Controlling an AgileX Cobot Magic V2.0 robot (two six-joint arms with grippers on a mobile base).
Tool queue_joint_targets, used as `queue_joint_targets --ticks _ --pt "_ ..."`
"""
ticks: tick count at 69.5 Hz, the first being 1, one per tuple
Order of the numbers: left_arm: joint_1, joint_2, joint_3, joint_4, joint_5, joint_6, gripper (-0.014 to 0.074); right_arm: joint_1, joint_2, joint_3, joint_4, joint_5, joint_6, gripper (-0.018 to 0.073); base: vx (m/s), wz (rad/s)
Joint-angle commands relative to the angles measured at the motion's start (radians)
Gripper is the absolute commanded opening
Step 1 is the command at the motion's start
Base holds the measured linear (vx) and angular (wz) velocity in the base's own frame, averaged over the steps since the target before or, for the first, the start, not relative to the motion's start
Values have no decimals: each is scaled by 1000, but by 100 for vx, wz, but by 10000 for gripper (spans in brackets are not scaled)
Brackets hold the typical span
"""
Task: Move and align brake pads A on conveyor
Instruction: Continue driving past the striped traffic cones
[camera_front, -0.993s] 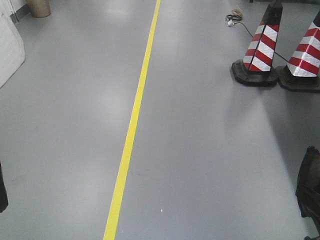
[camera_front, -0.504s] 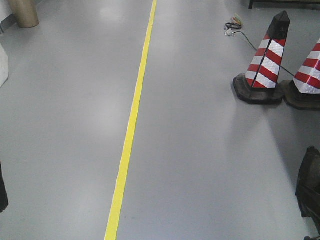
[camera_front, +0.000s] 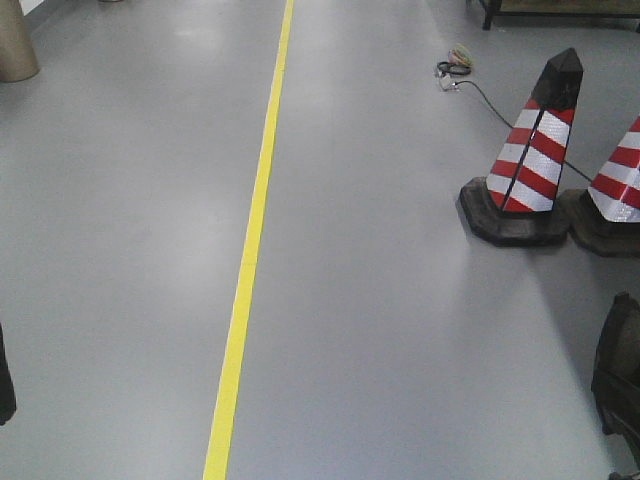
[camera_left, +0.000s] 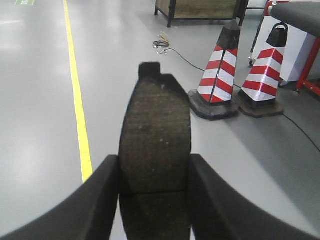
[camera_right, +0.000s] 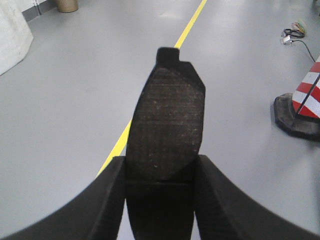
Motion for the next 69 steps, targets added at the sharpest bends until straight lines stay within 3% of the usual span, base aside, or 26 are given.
queue_joint_targets --ticks 1,69 --pt "-6 6 -29 5 -94 -2 73 -2 5 -33 -8 -98 -1 -3 51 -9" --pt "-6 6 -29 5 -94 -2 73 -2 5 -33 -8 -98 -1 -3 48 -7"
